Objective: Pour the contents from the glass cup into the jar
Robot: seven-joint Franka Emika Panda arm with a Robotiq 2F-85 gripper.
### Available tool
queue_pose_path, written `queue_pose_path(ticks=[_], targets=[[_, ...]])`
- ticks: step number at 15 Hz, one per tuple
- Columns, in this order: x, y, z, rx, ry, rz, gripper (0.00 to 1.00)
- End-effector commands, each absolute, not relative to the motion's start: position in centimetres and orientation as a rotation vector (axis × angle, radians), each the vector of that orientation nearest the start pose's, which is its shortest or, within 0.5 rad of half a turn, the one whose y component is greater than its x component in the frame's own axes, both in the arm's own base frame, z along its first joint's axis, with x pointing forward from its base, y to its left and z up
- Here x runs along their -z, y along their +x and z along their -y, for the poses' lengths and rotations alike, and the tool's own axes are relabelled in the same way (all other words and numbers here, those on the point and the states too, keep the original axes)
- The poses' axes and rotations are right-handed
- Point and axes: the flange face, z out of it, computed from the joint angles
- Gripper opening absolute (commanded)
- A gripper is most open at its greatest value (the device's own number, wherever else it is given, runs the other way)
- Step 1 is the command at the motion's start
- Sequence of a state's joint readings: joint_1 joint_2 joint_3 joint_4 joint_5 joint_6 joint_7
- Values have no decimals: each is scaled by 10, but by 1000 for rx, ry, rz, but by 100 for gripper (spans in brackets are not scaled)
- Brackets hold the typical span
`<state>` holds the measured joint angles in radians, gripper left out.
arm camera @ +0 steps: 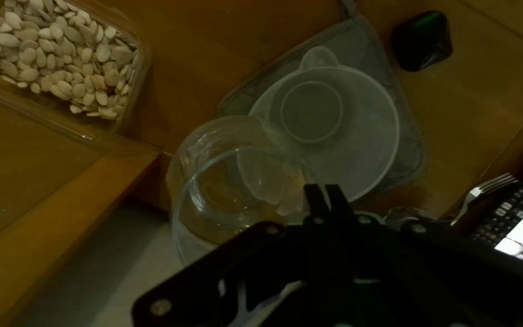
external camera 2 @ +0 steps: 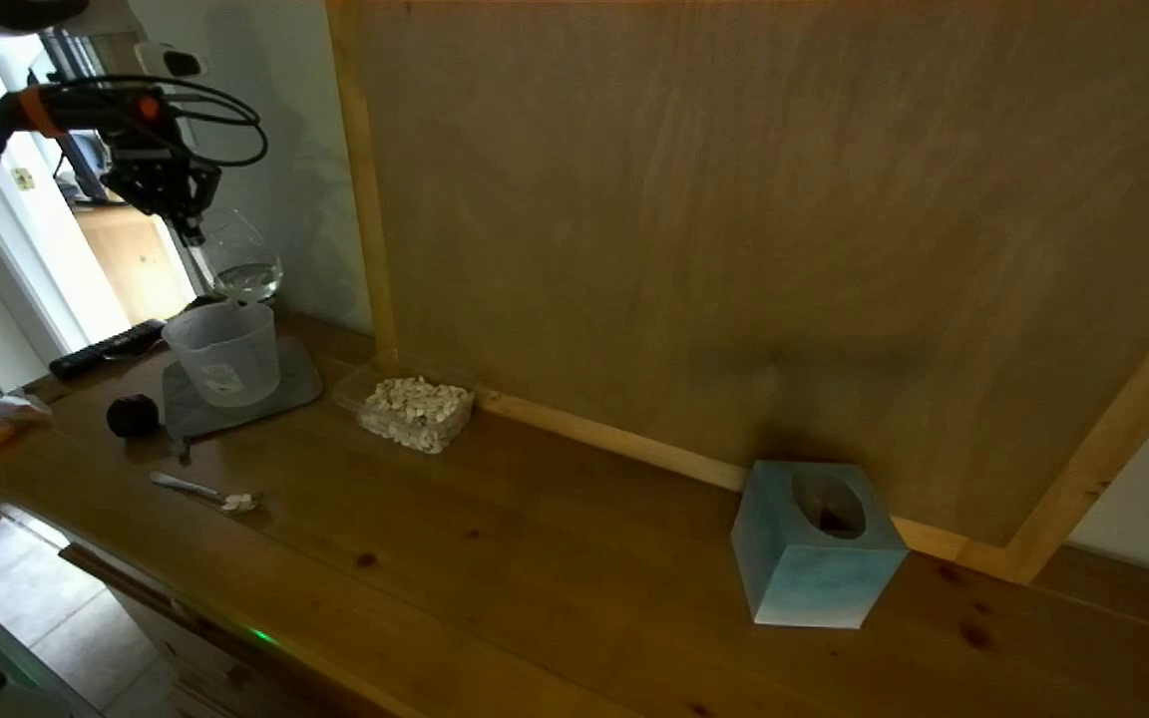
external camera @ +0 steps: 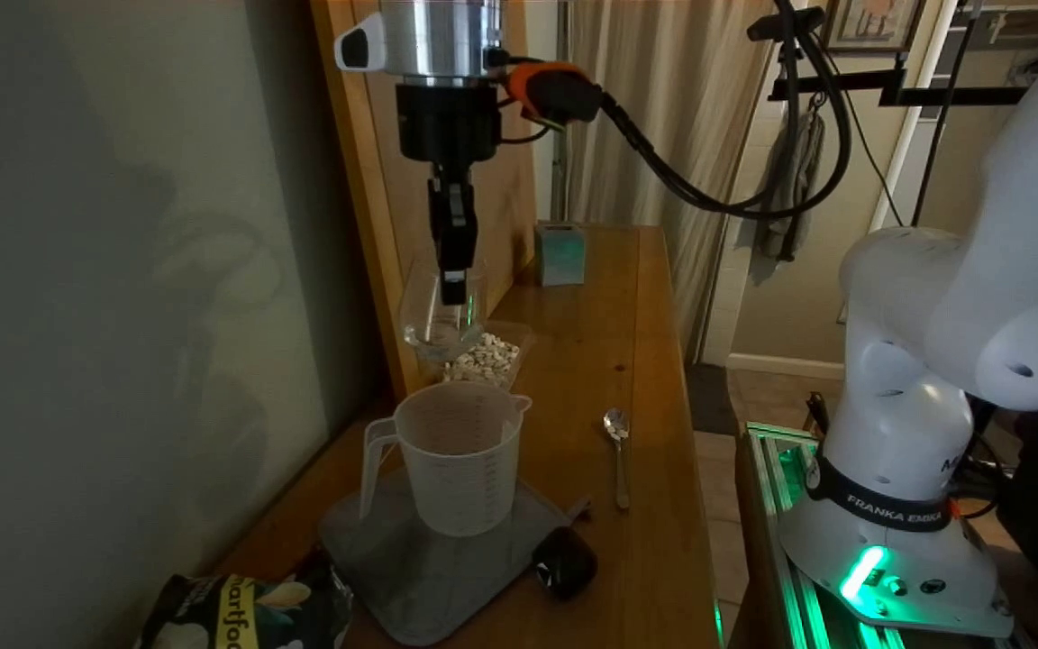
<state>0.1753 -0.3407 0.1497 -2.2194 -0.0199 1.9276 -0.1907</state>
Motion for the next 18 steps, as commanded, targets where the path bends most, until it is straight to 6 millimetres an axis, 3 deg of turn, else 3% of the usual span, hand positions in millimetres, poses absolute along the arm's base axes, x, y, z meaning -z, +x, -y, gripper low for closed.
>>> queue_pose_path(ticks=[1,9,18], targets=[[-527,431,-157,110,-2969,926,1],[-527,428,-155,143,-2727,1202,1],[-506,442,-133,136,-2428,1182,1]])
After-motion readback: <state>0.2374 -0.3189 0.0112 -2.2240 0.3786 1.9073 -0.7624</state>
